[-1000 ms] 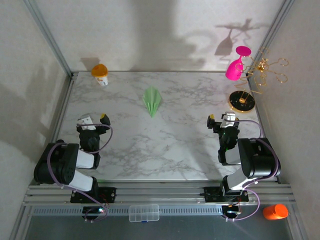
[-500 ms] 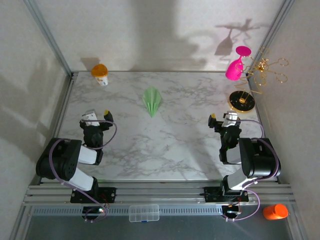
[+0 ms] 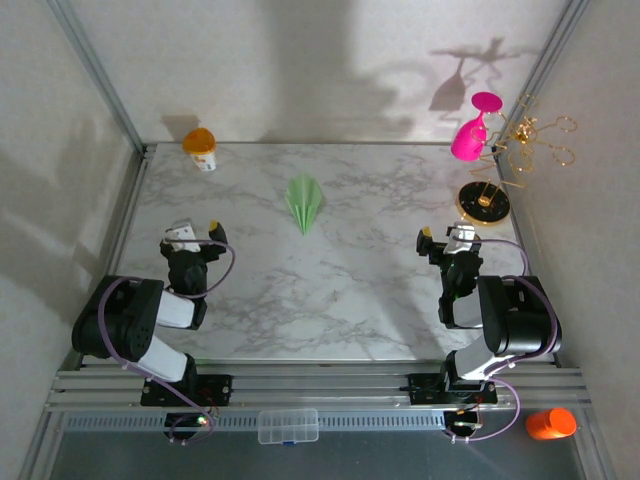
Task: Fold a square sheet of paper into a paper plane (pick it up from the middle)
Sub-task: Reset both arms
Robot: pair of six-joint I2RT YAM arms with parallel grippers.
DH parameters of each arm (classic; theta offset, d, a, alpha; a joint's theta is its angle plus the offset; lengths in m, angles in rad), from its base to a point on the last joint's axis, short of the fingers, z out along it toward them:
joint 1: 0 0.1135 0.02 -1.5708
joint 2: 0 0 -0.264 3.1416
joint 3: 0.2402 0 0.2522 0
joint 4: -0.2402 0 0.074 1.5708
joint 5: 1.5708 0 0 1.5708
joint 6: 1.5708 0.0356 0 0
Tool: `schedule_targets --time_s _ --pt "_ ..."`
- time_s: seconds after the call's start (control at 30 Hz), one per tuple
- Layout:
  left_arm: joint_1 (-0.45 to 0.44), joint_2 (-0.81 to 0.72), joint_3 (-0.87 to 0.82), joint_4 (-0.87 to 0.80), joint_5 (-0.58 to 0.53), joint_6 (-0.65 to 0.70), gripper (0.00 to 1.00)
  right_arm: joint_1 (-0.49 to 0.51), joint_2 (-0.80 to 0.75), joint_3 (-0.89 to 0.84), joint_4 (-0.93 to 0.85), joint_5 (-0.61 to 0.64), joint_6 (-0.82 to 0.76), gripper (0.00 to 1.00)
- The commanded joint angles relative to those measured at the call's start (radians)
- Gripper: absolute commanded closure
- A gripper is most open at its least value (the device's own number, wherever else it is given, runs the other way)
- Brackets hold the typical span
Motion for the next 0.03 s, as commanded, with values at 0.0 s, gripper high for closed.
schedule_targets --time_s 0.0 --pt "-0.002 0.008 0.015 0.002 -0.006 0.008 0.01 -0.006 0.006 0.018 0.013 -0.012 0.008 0.01"
